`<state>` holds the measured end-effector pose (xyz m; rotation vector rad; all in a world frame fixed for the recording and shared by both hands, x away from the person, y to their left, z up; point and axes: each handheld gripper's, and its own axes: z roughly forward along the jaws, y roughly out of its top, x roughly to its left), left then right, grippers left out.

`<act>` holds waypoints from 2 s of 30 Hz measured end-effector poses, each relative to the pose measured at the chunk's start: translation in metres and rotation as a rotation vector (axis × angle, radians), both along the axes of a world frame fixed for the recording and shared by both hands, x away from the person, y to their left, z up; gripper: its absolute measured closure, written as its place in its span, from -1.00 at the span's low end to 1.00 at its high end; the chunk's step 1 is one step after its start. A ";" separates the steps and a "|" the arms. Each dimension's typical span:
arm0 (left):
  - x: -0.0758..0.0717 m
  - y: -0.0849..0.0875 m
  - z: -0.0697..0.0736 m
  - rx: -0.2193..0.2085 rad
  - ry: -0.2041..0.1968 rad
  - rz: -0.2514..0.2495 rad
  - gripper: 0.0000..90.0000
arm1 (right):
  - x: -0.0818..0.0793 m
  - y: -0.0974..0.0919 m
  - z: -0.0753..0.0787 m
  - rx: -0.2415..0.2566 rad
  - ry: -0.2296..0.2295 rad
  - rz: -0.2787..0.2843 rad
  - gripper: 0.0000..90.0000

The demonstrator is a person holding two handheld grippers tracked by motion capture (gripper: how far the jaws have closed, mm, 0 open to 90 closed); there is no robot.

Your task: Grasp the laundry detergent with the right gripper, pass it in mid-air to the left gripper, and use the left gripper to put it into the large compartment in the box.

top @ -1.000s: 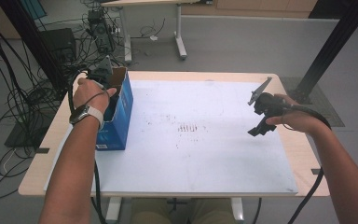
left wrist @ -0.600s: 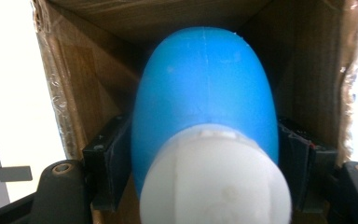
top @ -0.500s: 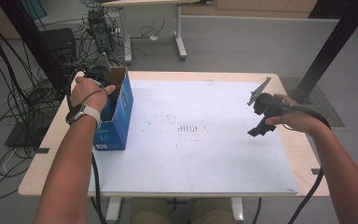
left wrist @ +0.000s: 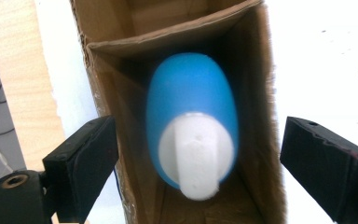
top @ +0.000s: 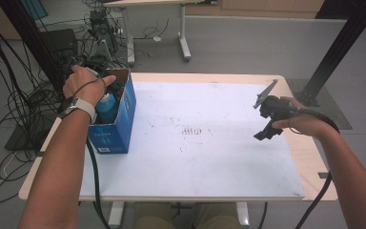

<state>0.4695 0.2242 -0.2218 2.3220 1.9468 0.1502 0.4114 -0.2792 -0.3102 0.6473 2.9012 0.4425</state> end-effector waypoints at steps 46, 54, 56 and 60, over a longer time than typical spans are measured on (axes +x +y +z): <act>-0.042 -0.158 0.041 -0.048 -0.015 -0.876 -0.80 | -0.028 -0.006 0.014 0.039 -0.014 -0.078 -0.88; -0.050 -0.180 0.020 -0.028 0.003 -0.974 -0.80 | -0.029 -0.007 0.009 0.039 -0.007 -0.081 -0.88; -0.051 -0.182 0.016 -0.037 0.010 -0.989 -0.80 | -0.029 -0.007 0.009 0.039 -0.008 -0.082 -0.88; -0.052 -0.186 0.009 -0.039 0.021 -1.005 -0.80 | -0.030 -0.007 0.010 0.041 -0.014 -0.086 -0.88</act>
